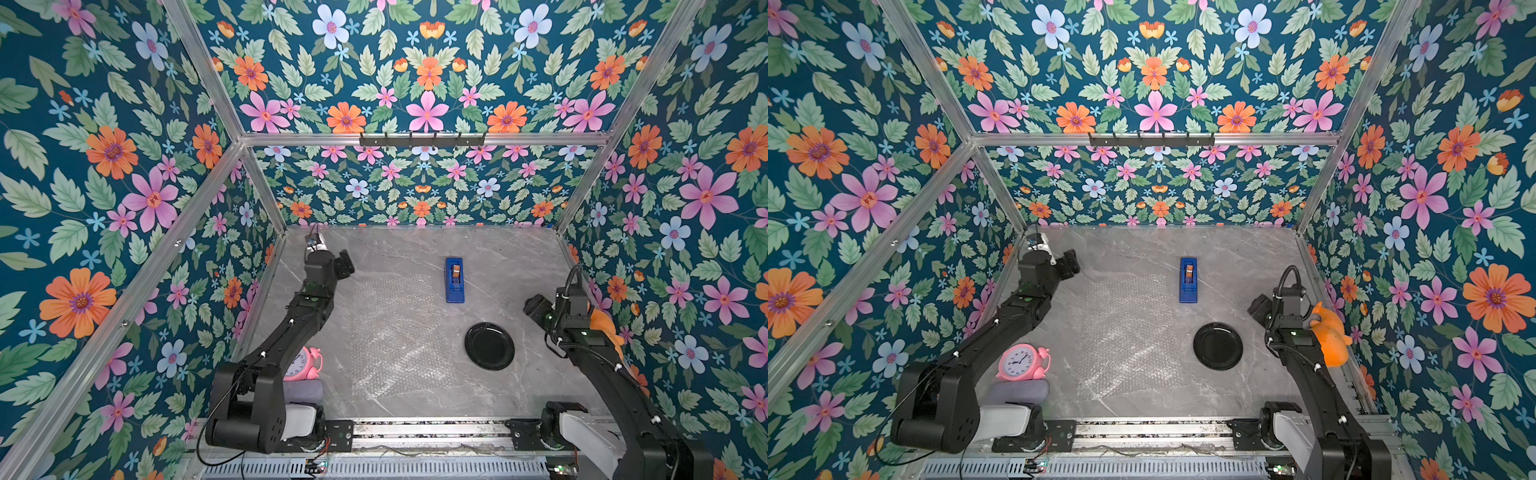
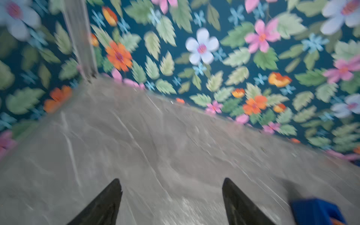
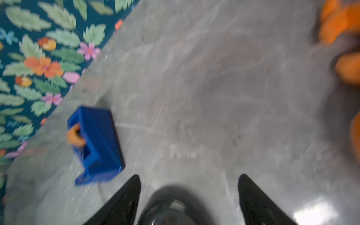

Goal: Wrap dinner plates in bubble wrap
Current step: Pick up the plate from the center of the board.

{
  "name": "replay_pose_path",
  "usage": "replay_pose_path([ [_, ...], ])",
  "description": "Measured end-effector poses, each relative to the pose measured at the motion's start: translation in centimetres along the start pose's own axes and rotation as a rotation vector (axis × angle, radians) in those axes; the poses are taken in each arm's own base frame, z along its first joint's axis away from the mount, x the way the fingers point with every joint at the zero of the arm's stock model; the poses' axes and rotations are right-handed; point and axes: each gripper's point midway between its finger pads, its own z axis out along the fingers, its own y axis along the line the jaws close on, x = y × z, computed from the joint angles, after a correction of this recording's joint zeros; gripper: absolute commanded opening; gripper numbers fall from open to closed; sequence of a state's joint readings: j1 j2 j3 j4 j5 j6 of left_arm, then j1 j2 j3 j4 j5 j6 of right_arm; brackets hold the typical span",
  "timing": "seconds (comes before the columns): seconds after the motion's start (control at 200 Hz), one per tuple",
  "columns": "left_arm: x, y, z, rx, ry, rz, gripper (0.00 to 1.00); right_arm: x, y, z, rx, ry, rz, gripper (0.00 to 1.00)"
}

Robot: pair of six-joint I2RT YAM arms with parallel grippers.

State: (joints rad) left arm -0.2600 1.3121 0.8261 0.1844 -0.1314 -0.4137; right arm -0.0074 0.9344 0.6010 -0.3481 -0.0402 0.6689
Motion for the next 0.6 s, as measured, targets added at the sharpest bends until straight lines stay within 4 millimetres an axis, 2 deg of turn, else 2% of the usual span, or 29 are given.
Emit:
replay_pose_path([
  [0.055, 2.1, -2.3, -1.2, 0.042, 0.075, 0.003, 0.79, 2.3, 1.1, -1.3, -0.017, 0.073, -0.022, 0.76],
  [0.12, 4.2, -5.0, -3.0, 0.099, 0.141, 0.024, 0.79, 5.8, 1.1, -2.5, -0.015, 0.184, -0.045, 0.72],
  [0.19, 6.3, -6.6, -5.1, 0.144, 0.191, 0.049, 0.78, 9.6, -0.9, -3.2, 0.03, 0.305, -0.031, 0.68],
  [0.27, 7.7, -6.1, -6.6, 0.137, 0.226, 0.057, 0.78, 12.5, -3.7, -3.6, 0.116, 0.39, 0.005, 0.65],
  [0.34, 7.6, -5.2, -7.5, 0.109, 0.224, 0.049, 0.79, 13.6, -4.4, -4.1, 0.141, 0.433, 0.032, 0.63],
  [0.41, 7.0, -4.8, -8.1, 0.094, 0.206, 0.042, 0.84, 13.9, -4.4, -4.1, 0.145, 0.453, 0.044, 0.55],
  [0.51, 6.3, -4.6, -8.2, 0.069, 0.189, 0.046, 0.85, 14.9, -4.5, -3.2, 0.169, 0.519, 0.058, 0.48],
  [0.6, 5.7, -4.7, -7.9, 0.051, 0.183, 0.049, 0.82, 15.5, -4.6, -2.2, 0.195, 0.553, 0.069, 0.48],
])
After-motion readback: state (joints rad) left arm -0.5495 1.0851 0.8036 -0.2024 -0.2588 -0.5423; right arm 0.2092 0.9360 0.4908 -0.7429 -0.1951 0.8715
